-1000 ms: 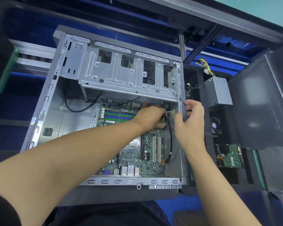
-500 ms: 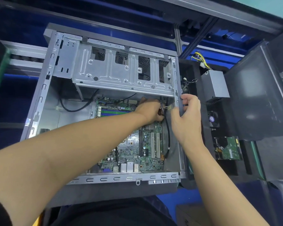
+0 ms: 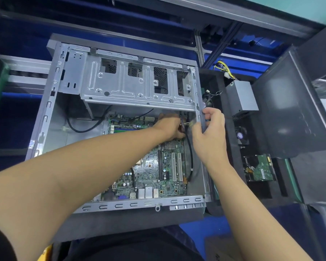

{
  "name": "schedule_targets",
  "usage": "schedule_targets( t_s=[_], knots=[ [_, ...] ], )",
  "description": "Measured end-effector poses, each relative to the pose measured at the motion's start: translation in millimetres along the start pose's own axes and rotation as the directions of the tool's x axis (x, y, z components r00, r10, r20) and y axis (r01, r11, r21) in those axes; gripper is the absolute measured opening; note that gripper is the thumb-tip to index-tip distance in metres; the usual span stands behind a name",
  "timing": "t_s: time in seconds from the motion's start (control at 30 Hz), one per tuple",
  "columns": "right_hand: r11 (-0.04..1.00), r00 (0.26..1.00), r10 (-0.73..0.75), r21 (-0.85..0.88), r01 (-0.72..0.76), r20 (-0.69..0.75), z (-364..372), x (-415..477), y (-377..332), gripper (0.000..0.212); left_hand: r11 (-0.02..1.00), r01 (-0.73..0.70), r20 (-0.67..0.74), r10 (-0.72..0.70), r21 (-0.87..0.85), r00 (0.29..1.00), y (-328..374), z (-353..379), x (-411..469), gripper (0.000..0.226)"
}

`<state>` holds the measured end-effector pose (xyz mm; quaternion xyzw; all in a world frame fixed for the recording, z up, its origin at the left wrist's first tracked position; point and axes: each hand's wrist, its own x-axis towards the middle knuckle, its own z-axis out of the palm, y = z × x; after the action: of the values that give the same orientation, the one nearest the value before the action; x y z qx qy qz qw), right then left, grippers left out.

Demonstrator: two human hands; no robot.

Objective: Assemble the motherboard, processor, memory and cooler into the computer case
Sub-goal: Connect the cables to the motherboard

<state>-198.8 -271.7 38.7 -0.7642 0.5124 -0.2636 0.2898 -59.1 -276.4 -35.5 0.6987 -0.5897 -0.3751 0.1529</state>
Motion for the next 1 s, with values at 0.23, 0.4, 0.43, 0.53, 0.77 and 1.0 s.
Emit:
schedule_targets(
  t_s=[0.23, 0.4, 0.43, 0.53, 0.77, 1.0],
  knots=[
    [1.000, 0.999, 0.026, 0.007, -0.026, 0.025, -0.5, -0.6, -0.2, 0.033, 0.997, -0.028, -0.102, 0.021, -0.067, 0.995, -0.6, 4.8, -6.0, 0.018],
    [0.999, 0.999, 0.027, 0.036, -0.028, 0.020, -0.5, 0.1, 0.2, 0.031, 0.997, -0.058, -0.140, 0.051, -0.042, 0.989, -0.8, 8.7, -10.3, 0.015],
    [0.999, 1.000, 0.025, 0.042, -0.026, 0.018, -0.3, 0.1, 0.2, 0.031, 0.997, -0.057, -0.138, 0.050, -0.047, 0.989, -0.9, 8.0, -10.2, 0.016],
    [0.999, 1.000, 0.012, 0.043, -0.013, 0.015, 0.2, -0.2, 0.8, 0.031, 0.998, -0.023, -0.127, 0.016, -0.050, 0.992, -0.6, 5.6, -8.2, 0.033],
    [0.999, 1.000, 0.005, 0.053, -0.005, 0.002, 0.1, 0.0, -0.7, 0.030, 0.998, 0.018, -0.087, -0.024, -0.060, 0.996, 3.8, 6.8, -5.0, 0.033],
    [0.998, 1.000, 0.021, 0.054, -0.021, 0.000, -0.9, -0.6, -4.0, 0.030, 0.993, -0.108, -0.230, 0.116, 0.048, 0.966, -5.1, 17.9, -13.6, 0.016]
  ],
)
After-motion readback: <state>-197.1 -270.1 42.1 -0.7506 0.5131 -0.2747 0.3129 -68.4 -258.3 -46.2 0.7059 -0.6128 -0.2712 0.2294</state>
